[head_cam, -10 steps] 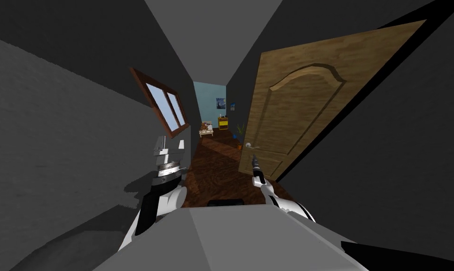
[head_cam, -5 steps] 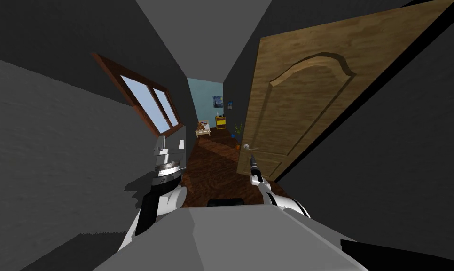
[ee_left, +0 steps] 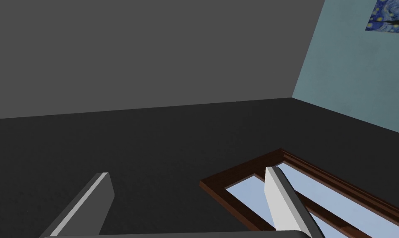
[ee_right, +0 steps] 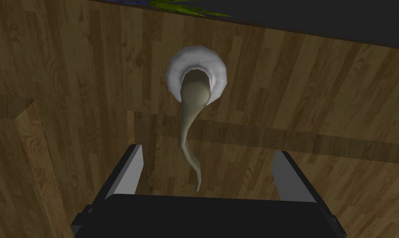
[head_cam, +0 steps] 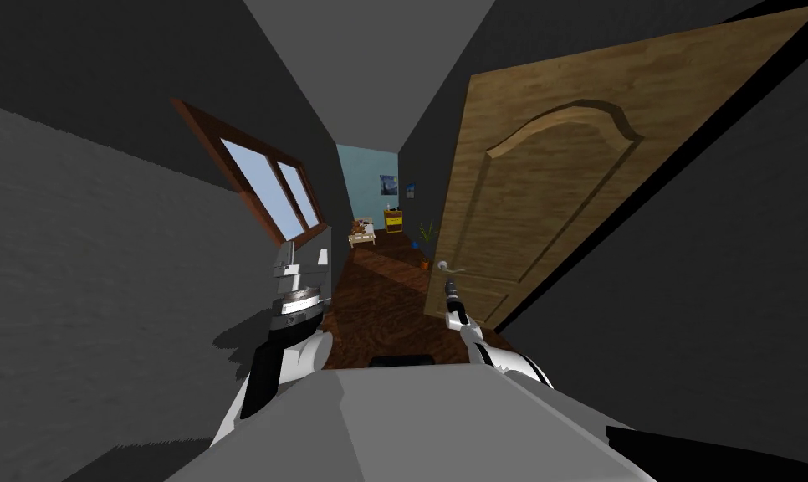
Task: Pull the door open
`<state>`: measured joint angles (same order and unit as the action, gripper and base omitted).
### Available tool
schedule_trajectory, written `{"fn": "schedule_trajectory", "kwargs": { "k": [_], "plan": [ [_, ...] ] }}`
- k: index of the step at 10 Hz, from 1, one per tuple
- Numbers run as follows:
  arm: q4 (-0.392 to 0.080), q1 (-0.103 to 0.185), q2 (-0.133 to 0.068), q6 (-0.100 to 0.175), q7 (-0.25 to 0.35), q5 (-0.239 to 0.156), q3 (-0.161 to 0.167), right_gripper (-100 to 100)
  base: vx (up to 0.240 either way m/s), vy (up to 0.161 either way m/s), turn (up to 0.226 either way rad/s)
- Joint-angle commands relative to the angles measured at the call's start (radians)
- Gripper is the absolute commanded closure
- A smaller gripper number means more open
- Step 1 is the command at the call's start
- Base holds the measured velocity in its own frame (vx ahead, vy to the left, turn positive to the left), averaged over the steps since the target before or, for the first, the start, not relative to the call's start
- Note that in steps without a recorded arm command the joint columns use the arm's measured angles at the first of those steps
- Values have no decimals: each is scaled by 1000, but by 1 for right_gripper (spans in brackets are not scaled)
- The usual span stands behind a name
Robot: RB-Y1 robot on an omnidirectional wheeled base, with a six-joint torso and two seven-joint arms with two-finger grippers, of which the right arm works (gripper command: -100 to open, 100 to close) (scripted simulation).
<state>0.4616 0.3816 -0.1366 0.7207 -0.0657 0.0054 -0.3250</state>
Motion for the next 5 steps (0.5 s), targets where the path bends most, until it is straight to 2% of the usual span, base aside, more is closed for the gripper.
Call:
{"fn": "schedule_trajectory", "kwargs": {
  "k": [1, 3, 5],
  "plan": [
    [0, 0, 0, 1, 1, 0, 0, -100, 174, 71, 2],
    [0, 0, 0, 1, 3, 1, 1, -100, 199, 51, 6],
    [0, 0, 0, 2, 4, 1, 2, -100, 198, 103, 3]
  ]
}}
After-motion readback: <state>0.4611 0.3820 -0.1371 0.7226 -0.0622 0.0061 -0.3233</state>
